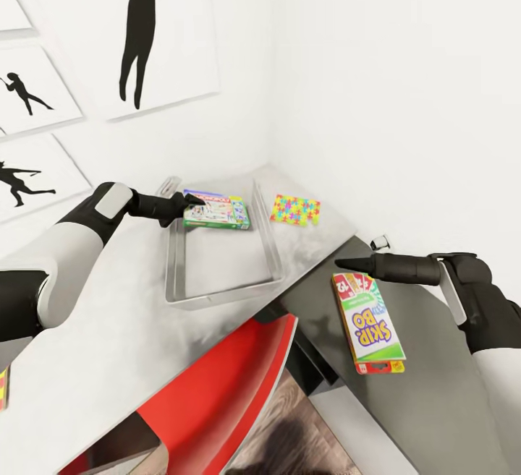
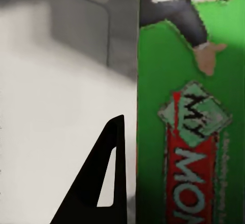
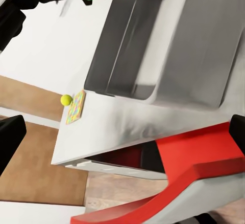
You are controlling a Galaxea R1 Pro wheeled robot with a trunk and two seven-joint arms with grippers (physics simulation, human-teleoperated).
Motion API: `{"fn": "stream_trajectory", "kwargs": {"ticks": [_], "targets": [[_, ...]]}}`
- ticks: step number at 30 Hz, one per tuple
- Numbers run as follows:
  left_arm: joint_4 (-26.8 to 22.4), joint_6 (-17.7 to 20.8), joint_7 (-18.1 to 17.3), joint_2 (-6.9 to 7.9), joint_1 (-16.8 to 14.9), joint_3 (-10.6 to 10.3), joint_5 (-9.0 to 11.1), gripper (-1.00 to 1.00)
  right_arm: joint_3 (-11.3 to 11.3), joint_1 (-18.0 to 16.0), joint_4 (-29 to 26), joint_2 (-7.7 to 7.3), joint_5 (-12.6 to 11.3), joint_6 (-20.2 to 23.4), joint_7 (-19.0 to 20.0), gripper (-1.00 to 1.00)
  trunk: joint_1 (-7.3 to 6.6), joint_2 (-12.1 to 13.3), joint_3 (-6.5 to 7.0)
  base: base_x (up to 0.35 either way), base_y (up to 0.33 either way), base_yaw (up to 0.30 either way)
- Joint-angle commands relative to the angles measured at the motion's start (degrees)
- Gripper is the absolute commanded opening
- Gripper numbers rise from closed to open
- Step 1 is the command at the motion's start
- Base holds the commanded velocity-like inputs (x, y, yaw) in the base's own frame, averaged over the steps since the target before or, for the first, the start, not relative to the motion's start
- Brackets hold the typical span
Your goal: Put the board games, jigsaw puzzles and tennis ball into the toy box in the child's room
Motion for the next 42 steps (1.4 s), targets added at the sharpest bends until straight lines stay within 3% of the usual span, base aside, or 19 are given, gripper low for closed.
{"fn": "stream_trajectory", "kwargs": {"ticks": [1, 18, 42], "targets": [[0.0, -0.2, -0.4, 0.05, -0.1, -0.5, -0.3, -1.00, 0.0, 0.0, 0.0, -0.03, -0.1, 0.4, 0.1, 1.00, 0.03, -0.1, -0.19, 0.000, 0.000, 0.000], [-0.1, -1.3, -0.7, 0.01, -0.7, -0.5, -0.2, -1.00, 0.0, 0.1, -0.2, -0.52, -0.1, 0.4, 0.2, 1.00, 0.03, -0.1, -1.05, 0.000, 0.000, 0.000], [-0.1, -1.3, -0.7, -0.15, -2.3, -0.5, -0.2, -1.00, 0.0, 0.2, -0.7, -0.11, -0.2, 0.4, 0.1, 1.00, 0.03, -0.1, -1.99, 0.000, 0.000, 0.000]]}}
